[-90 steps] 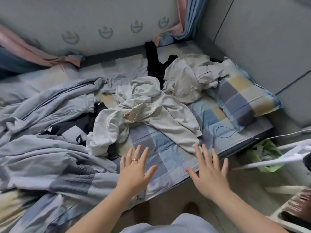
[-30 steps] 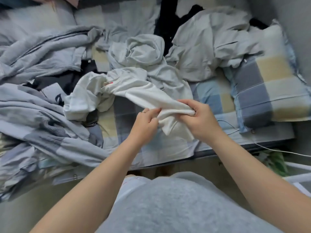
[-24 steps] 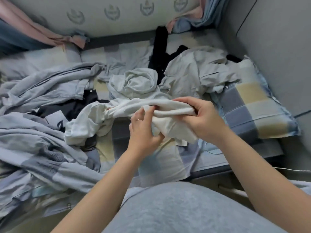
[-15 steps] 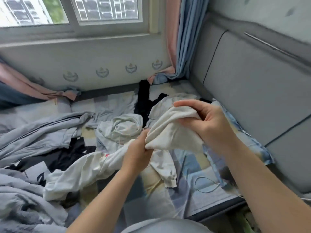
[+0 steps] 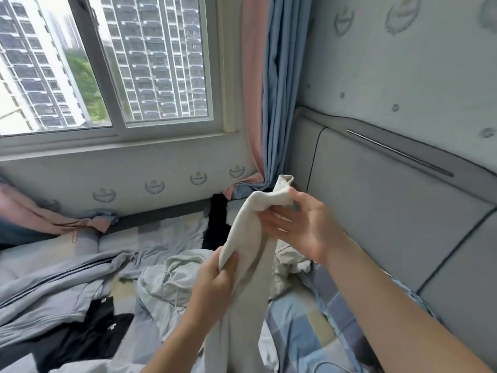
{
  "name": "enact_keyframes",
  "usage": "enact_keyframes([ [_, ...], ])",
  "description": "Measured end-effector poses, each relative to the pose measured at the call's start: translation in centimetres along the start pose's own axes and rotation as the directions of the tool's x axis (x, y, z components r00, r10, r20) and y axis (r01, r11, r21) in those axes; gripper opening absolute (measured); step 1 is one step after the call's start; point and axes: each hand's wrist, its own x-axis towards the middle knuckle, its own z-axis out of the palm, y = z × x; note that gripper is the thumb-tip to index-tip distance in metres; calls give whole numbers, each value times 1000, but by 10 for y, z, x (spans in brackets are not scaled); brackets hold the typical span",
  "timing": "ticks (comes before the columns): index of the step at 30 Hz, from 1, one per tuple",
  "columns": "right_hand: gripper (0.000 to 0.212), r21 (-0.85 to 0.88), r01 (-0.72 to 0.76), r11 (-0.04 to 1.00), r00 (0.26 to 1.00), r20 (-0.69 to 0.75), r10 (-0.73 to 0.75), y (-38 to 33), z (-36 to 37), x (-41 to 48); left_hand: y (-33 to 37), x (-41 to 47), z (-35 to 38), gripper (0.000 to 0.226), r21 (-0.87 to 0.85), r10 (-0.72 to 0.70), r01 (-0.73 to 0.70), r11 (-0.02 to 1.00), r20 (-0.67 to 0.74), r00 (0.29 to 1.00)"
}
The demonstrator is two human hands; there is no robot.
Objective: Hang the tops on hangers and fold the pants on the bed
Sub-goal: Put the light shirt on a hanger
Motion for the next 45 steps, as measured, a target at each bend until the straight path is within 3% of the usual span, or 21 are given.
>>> enact_keyframes([
  [3,37,-70,30,997,999,14,-29,22,-9,-3,12,4,-5,22,-58,-44,42,997,-20,999],
  [7,73,-328,40,944,998,66,-19,74,-23,-19,30,8,-10,24,-241,-133,128,962,-2,991],
  [9,80,-383,21,923,986,162,45,102,-28,-29,37,11,-12,23,-351,-178,168,921,3,984],
  [12,62,-540,-114,834,944,204,261,137,-26,-43,44,15,-14,21,-449,-246,223,865,9,969],
  [14,60,-672,-188,716,935,100,339,158,-30,-41,48,20,-15,21,-478,-234,215,852,20,972],
  [17,24,-789,-206,579,959,-46,279,176,-51,-29,49,31,-24,22,-522,-183,142,841,-28,983],
  [20,14,-813,-202,547,975,-112,193,169,-67,-25,37,43,-40,20,-473,-180,128,872,-66,982],
  [23,18,-782,-201,590,977,-116,180,151,-67,-28,16,49,-53,34,-287,-267,261,922,20,964],
  [26,21,-792,-184,583,982,-115,153,134,-59,-29,-4,44,-51,71,-102,-441,447,889,81,894],
  [27,22,-771,-173,613,984,-116,132,130,-56,-29,-8,39,-44,74,-45,-454,460,887,112,884],
  [33,16,-556,-175,812,973,-225,56,107,-32,-25,-27,-9,7,30,269,-300,247,931,177,937],
  [37,15,-447,-140,883,953,-303,-3,89,-20,-26,-22,-32,19,40,472,-1,28,881,-59,998],
  [39,15,-363,-108,926,947,-321,-15,78,-11,-28,-17,-36,21,38,505,187,-127,854,-70,980],
  [40,16,-326,-92,941,947,-322,-19,72,-7,-29,-16,-37,23,37,476,215,-179,861,-22,976],
  [43,20,-241,-44,970,950,-311,-34,59,11,-32,-16,-41,35,50,399,27,-80,913,137,990],
  [45,22,-181,-15,983,952,-304,-42,51,22,-34,-20,-40,46,65,409,-118,51,911,140,983],
])
